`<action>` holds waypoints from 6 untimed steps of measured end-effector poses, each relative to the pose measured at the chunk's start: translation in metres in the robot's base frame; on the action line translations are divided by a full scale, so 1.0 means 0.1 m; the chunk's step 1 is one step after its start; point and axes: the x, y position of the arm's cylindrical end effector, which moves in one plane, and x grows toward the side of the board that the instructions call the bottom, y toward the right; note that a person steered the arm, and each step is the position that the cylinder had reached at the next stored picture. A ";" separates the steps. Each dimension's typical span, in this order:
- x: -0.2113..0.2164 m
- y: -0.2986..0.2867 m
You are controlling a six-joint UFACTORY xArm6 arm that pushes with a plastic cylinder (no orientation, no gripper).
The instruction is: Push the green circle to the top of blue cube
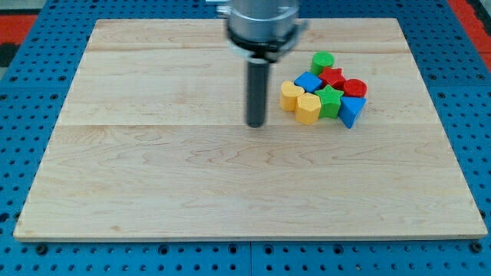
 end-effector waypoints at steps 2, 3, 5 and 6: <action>-1.46 0.50; -1.72 1.21; -1.54 1.77; -1.30 1.60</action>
